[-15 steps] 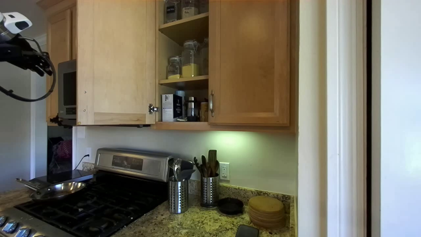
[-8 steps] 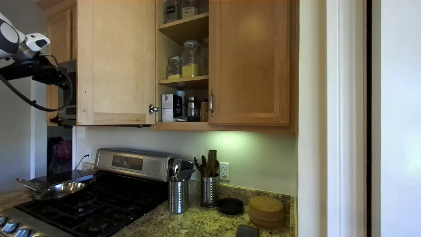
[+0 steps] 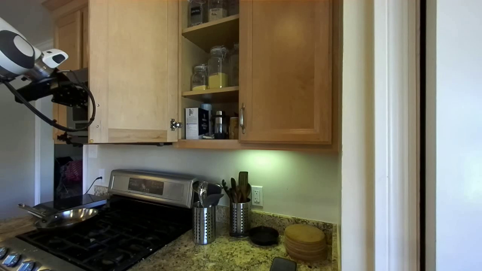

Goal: Open the left door of the upper cabinet, place the brown can in the cabinet, place the glass jar in the cabinet, close the cabinet door

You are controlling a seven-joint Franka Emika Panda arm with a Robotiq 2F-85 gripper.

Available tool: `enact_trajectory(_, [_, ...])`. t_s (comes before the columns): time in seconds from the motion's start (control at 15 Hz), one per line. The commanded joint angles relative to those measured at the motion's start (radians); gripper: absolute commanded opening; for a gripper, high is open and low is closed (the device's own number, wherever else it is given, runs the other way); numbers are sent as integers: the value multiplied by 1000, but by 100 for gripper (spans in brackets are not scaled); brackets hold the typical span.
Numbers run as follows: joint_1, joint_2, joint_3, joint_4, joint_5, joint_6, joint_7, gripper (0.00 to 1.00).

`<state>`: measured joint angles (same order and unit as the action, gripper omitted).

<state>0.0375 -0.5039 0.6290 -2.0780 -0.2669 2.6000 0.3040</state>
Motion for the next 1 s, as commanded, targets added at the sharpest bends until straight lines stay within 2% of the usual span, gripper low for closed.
enact_trajectory(0.0, [-9,-71,-38,-89,-36,-16,26,8])
enact_trajectory(0.2, [-11,-120,-77,-161,-49,-21,12,8])
enact_trajectory(0.4, [-23,-182,-151,-269,-76,-22,-3,8])
enact_trajectory(0.73, [-164,-182,-254,-446,-216,91,-9,8])
enact_trajectory(0.93, [-228,-145,-297,-499,-253,190,-29,8])
